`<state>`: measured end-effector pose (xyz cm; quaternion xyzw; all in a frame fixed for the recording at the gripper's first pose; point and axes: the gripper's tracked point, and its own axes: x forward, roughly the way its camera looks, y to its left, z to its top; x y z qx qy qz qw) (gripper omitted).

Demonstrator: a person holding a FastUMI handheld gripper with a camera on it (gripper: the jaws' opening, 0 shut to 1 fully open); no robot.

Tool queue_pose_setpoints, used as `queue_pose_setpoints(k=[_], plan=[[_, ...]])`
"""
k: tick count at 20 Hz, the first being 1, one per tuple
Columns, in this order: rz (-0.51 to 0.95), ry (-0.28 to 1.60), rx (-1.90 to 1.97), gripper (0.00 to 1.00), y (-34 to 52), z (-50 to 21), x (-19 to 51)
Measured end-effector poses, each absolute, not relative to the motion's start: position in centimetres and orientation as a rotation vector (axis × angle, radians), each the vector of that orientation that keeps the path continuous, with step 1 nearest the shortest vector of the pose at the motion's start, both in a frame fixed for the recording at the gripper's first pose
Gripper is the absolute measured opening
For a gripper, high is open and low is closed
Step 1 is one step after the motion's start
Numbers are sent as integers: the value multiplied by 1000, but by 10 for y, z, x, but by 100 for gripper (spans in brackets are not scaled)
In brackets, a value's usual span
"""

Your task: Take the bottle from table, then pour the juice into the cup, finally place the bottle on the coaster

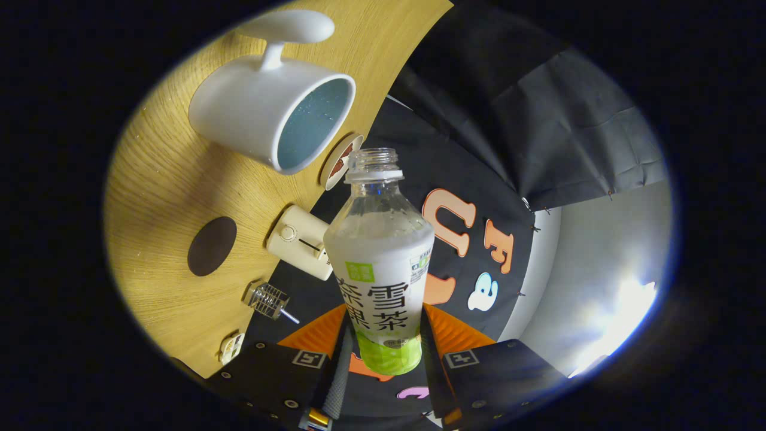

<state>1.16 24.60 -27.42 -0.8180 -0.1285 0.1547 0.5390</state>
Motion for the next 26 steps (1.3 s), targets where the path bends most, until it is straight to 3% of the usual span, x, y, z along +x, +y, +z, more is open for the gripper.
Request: queue_pose_setpoints(k=[9,20,26], plan=[[508,54,-1524,57,233,-324,-2],[444,311,-703,57,225,-305,32],[409,328,-328,58,216,-278,70]])
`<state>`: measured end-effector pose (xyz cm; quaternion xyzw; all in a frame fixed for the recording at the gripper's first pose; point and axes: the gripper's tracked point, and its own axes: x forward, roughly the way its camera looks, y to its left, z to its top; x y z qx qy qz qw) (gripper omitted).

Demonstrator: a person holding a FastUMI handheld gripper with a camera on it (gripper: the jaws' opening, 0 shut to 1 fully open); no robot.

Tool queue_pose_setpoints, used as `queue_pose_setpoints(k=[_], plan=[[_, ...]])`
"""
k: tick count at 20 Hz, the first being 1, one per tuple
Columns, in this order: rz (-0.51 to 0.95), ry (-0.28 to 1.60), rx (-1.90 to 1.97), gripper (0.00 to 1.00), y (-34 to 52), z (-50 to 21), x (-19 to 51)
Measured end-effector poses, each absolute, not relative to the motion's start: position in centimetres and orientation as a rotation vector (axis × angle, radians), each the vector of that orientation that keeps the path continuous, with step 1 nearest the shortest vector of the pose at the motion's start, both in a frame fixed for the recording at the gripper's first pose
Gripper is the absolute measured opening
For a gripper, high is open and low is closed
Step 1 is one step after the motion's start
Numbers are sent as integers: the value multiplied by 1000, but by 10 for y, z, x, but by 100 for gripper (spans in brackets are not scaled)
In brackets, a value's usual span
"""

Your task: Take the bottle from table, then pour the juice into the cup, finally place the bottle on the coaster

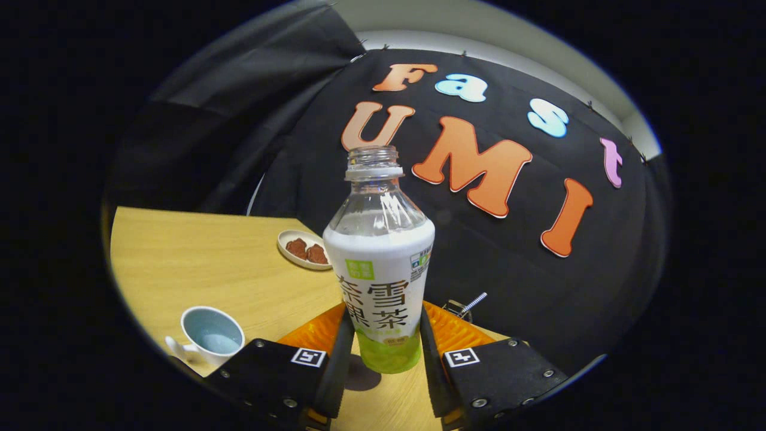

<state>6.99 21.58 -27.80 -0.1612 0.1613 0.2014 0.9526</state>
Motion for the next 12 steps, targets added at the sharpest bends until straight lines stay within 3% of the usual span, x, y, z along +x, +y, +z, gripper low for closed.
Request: queue_pose_setpoints(k=[4,12], plan=[[388,362,-71,57,206,-275,87],[359,436,23,58,202,-316,95]])
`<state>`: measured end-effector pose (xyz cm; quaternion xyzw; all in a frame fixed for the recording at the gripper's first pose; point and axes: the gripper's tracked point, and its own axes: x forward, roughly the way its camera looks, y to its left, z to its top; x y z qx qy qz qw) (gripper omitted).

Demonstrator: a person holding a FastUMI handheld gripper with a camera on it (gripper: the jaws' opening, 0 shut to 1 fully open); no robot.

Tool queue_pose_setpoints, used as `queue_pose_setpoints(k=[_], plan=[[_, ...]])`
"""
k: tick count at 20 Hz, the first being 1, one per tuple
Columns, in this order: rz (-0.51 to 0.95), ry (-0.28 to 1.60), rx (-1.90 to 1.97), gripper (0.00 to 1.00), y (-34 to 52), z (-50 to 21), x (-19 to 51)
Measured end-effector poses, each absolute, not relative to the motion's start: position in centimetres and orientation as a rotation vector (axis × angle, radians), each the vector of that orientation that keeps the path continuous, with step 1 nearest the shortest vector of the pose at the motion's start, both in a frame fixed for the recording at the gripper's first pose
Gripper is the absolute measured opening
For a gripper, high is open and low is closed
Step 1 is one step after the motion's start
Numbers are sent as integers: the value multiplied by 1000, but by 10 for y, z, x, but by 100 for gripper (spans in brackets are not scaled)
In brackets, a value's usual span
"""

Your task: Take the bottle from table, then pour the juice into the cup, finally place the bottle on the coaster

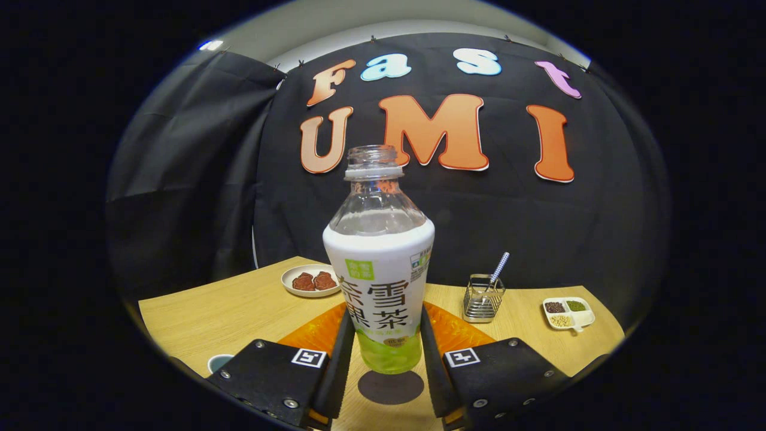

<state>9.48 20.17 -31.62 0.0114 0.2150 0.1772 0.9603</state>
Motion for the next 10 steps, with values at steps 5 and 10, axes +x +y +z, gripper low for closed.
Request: queue_pose_setpoints(k=[5,10], plan=[[348,488,28,58,199,-350,93],[348,564,36,58,198,-383,85]])
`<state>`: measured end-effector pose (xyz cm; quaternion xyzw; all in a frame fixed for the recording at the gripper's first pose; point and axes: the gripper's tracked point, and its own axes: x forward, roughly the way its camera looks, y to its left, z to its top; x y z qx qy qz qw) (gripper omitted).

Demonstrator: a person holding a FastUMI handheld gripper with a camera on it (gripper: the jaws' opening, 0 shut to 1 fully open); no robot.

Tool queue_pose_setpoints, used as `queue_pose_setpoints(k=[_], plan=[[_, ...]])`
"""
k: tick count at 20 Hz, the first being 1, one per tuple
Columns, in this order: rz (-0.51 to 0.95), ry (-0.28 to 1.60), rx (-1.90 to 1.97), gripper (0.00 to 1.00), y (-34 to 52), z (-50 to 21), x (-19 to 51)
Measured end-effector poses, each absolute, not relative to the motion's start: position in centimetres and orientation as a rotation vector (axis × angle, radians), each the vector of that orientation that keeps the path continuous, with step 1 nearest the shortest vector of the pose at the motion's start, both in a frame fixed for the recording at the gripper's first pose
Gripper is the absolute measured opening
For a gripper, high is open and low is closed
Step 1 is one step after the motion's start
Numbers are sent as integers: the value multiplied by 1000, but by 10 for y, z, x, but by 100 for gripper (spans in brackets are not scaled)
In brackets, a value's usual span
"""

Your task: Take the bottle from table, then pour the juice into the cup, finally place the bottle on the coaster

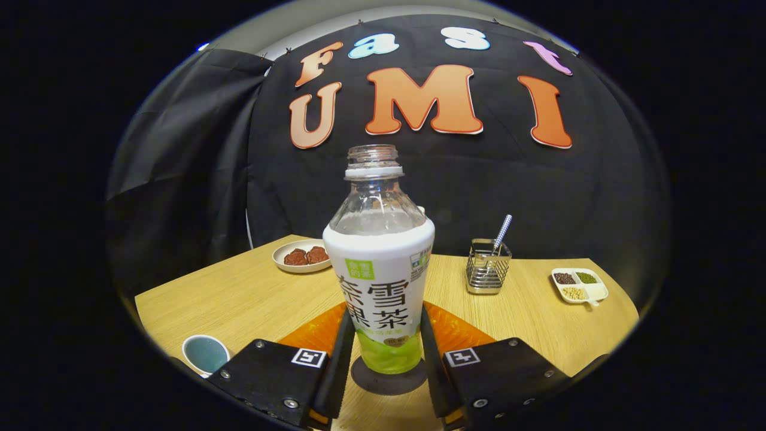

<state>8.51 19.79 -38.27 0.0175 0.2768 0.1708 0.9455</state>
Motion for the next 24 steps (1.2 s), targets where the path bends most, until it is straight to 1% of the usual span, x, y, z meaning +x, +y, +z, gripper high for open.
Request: queue_pose_setpoints(k=[14,19,21,22,24], plan=[[344,611,-4,58,200,-417,72],[341,604,3,58,201,-417,72],[339,607,9,60,201,-417,71],[337,610,14,63,201,-418,71],[348,621,18,66,203,-418,68]])
